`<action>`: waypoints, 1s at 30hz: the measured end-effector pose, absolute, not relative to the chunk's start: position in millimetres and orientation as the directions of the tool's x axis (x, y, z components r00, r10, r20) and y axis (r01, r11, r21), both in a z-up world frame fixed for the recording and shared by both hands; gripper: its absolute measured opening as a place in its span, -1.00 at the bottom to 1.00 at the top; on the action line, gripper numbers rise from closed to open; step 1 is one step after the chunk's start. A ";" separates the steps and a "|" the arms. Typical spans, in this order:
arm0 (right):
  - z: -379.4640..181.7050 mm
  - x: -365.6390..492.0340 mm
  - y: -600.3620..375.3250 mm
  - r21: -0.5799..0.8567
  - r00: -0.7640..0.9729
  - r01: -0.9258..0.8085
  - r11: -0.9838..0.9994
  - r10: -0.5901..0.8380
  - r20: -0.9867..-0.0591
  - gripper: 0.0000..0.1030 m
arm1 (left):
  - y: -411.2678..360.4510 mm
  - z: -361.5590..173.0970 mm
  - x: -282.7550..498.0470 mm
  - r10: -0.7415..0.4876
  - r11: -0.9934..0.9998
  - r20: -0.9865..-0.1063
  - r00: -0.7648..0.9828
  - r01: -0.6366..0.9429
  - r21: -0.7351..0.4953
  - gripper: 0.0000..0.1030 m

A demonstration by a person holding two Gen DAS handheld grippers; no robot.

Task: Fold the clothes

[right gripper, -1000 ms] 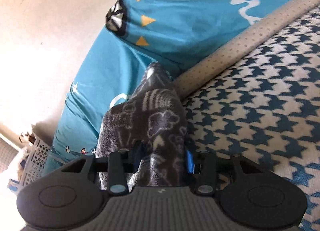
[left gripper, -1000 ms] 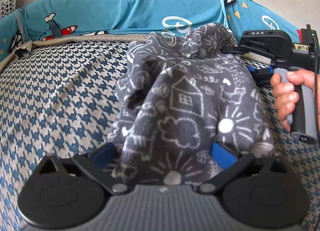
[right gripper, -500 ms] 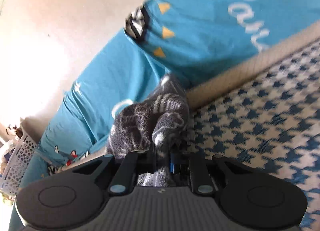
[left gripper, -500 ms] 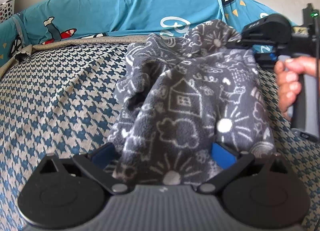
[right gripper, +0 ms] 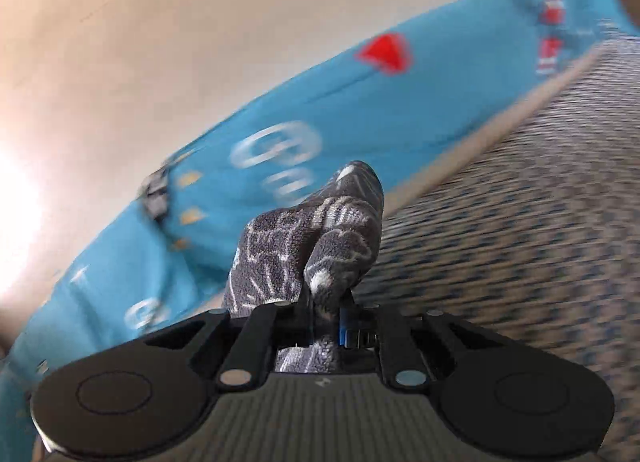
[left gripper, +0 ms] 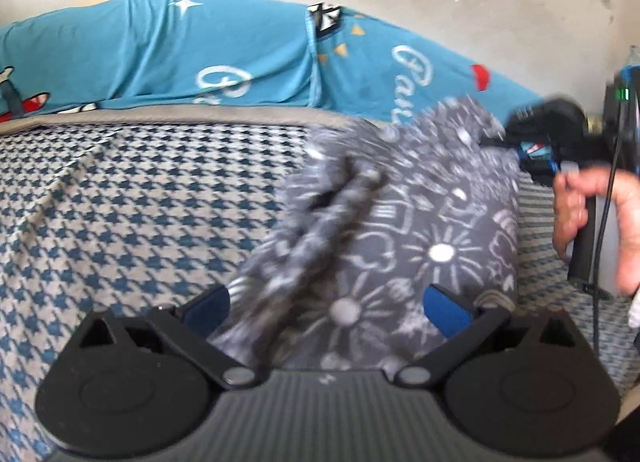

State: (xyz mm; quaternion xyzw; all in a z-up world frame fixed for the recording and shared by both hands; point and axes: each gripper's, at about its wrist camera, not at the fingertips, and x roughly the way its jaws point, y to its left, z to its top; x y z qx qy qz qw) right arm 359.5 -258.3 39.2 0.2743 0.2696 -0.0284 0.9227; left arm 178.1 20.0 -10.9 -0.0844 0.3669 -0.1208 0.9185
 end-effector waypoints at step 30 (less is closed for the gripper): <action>9.6 198.3 -252.5 0.358 0.773 0.095 0.929 0.158 -0.615 -0.20 | 43.9 -10.2 119.7 -0.077 0.996 -0.628 0.774 0.029 -0.087 1.00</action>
